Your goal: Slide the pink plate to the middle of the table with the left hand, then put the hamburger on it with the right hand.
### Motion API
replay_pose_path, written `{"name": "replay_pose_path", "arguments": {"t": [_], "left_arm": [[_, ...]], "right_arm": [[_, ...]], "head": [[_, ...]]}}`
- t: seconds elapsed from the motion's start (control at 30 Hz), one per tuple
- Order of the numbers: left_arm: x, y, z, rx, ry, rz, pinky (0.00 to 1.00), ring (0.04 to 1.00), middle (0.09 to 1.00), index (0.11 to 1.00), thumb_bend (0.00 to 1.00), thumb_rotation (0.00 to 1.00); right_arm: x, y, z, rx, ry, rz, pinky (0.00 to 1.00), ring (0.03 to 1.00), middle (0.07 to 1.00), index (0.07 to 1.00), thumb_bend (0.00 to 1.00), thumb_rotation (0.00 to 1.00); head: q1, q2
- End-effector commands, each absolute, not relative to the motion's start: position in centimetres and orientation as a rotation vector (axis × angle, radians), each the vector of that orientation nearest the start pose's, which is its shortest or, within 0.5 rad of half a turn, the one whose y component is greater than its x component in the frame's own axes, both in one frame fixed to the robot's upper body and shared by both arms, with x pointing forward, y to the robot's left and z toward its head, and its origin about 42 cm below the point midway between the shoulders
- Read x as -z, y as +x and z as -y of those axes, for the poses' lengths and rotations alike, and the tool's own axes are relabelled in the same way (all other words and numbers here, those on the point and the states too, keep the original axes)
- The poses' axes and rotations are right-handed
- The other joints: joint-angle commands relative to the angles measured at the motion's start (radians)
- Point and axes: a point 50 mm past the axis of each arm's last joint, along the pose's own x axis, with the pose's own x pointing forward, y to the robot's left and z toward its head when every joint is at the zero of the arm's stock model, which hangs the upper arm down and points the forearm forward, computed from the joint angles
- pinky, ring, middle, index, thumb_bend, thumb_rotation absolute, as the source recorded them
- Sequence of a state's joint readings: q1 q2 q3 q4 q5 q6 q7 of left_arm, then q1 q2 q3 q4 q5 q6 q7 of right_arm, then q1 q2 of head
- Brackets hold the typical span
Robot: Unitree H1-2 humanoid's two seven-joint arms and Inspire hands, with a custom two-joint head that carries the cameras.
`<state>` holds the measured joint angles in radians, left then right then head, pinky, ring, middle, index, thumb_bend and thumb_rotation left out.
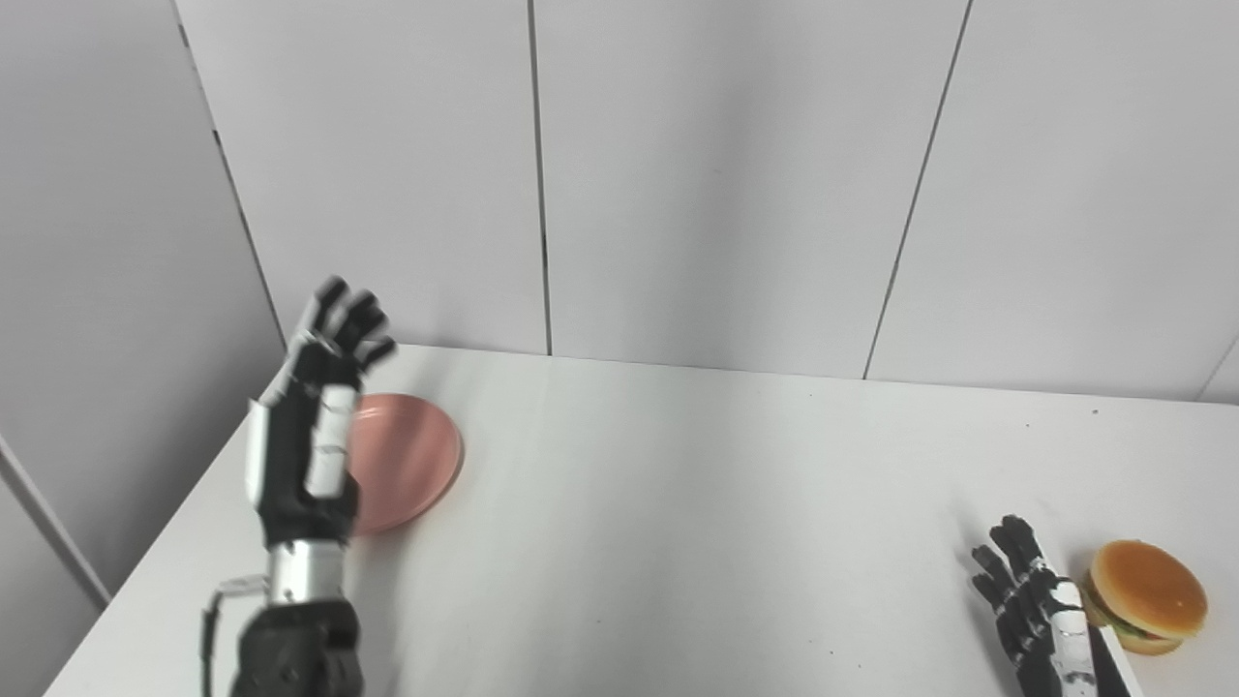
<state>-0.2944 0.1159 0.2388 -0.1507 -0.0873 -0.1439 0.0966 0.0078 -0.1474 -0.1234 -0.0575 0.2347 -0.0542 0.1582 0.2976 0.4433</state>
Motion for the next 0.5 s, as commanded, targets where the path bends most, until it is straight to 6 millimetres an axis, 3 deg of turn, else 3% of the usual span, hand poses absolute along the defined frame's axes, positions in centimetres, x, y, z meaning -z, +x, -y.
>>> {"name": "replay_pose_path", "arguments": {"t": [0.0,0.2,0.47], "left_arm": [[-26.3,35.6,-30.6,-0.286,0.003,0.637,0.76,0.833,0.840,0.790,0.83,0.79],[-28.2,38.2,-35.2,-0.343,0.009,0.629,0.82,0.855,0.842,0.771,0.84,0.76],[-28.1,41.5,-41.1,-0.413,0.071,0.568,0.84,0.873,0.831,0.790,0.78,0.74]], "right_arm": [[-10.0,26.6,27.5,-0.040,0.105,0.062,0.97,0.943,0.971,0.966,0.80,1.00],[-10.0,26.5,27.4,-0.040,0.108,0.059,0.96,0.939,0.968,0.965,0.78,1.00],[-9.9,26.5,27.1,-0.051,0.117,0.053,0.97,0.947,0.971,0.968,0.79,1.00]], "head": [[0.001,0.001],[0.001,0.009],[-0.017,0.009]]}}
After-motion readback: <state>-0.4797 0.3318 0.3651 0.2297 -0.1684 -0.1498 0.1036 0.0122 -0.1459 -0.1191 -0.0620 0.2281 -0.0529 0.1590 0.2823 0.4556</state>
